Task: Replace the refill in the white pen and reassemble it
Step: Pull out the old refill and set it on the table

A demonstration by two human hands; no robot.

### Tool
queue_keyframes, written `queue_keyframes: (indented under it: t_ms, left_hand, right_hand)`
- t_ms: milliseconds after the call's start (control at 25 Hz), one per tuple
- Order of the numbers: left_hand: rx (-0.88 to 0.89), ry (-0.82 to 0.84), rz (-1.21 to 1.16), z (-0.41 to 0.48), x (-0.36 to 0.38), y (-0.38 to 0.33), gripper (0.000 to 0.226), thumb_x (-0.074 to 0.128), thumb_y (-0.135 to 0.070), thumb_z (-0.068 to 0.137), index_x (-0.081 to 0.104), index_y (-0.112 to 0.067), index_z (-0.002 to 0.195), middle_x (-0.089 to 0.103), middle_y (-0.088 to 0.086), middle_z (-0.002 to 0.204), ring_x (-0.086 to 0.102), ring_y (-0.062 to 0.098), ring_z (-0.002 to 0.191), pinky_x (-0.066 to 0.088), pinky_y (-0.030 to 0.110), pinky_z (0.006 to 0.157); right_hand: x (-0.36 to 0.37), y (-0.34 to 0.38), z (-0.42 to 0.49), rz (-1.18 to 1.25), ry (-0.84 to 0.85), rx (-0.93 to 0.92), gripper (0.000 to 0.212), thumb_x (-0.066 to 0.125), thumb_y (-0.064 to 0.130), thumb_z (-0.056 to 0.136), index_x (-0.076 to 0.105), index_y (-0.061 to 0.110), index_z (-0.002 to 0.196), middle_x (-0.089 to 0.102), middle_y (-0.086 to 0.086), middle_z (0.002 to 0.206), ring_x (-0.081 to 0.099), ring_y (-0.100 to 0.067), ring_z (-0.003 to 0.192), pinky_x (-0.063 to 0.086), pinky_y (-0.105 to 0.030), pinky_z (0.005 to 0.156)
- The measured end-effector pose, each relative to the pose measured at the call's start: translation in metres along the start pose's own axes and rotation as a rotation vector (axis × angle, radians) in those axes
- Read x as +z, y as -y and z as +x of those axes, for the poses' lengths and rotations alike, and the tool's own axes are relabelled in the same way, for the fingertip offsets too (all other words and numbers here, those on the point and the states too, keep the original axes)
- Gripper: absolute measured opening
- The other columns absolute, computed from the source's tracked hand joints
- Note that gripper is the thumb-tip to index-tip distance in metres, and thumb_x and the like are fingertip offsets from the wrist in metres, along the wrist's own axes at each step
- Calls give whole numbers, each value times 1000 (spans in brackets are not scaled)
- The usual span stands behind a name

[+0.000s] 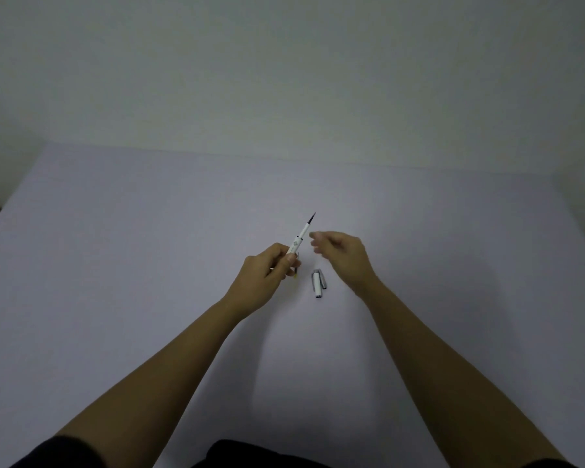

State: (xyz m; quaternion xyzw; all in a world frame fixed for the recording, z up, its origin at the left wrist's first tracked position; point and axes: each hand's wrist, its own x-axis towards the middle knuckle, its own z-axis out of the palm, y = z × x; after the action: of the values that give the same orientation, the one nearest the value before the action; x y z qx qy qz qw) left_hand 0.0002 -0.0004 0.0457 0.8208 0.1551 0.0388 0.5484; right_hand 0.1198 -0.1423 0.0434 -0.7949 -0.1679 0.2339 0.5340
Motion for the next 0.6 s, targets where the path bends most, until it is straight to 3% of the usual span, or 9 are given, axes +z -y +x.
queue_keyframes:
  t_ms: [120,240,400,600]
  left_hand:
    - [11,-28,11,-1,2,-4,14,43,-38,94,56,-34,92,70,-15,88,65,-4,78,53,14,72]
    - [9,-8,31,-6,4,-1,13,45,-40,93,56,-32,94,71,-10,92,65,-3,81,55,25,77]
    - [-47,32,80,-19,4,10,9,49,-39,91,56,-33,91,72,-1,92,67,7,85,55,40,83]
    - [-69,-1,78,-19,-5,7,15,48,-38,92,57,-27,93,72,1,95,67,9,86,54,41,85]
  right_hand:
    - [2,33,-3,186,97,-109,13,60,27,88,71,34,91,73,18,86,69,-4,87,54,-16,81]
    - [-3,49,-3,241,24,-142,12,66,18,84,72,27,89,72,14,88,69,-2,85,53,-18,81]
    - [-15,57,-1,346,-59,-138,11,61,15,88,70,19,93,70,10,91,68,2,75,54,-13,71]
    - [-18,43,2,171,-205,-58,11,67,19,83,70,14,93,70,2,82,67,-1,65,51,-17,72]
